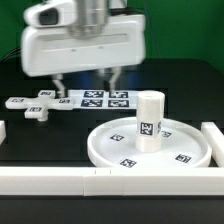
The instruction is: Assemble round table
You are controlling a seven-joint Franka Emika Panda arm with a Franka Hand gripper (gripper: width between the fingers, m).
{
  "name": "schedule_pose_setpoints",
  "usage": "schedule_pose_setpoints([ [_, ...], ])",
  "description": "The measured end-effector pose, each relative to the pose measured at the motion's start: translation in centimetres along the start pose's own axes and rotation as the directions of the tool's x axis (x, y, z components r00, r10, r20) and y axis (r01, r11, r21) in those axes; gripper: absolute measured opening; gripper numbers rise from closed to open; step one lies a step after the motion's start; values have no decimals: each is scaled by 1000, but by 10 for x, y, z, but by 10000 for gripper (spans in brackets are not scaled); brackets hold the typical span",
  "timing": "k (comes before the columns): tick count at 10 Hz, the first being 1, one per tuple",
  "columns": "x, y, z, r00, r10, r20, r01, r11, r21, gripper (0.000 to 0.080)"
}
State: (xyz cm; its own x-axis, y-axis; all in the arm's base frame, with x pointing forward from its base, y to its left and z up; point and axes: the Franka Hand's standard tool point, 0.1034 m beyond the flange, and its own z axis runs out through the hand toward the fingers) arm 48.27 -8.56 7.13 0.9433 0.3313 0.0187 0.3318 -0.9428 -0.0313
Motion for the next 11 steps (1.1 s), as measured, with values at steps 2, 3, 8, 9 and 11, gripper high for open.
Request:
schedule_pose_setpoints([
  [2,-3,2,-2,999,33,7,-33,999,7,649],
  [3,-4,2,0,1000,30,9,-30,1000,8,649],
  [8,-21,17,8,967,-255,21,256,966,-46,649],
  [9,-26,22,9,962,-271,27,272,961,-45,649],
  [11,-25,20,9,964,-266,26,267,963,-44,649],
])
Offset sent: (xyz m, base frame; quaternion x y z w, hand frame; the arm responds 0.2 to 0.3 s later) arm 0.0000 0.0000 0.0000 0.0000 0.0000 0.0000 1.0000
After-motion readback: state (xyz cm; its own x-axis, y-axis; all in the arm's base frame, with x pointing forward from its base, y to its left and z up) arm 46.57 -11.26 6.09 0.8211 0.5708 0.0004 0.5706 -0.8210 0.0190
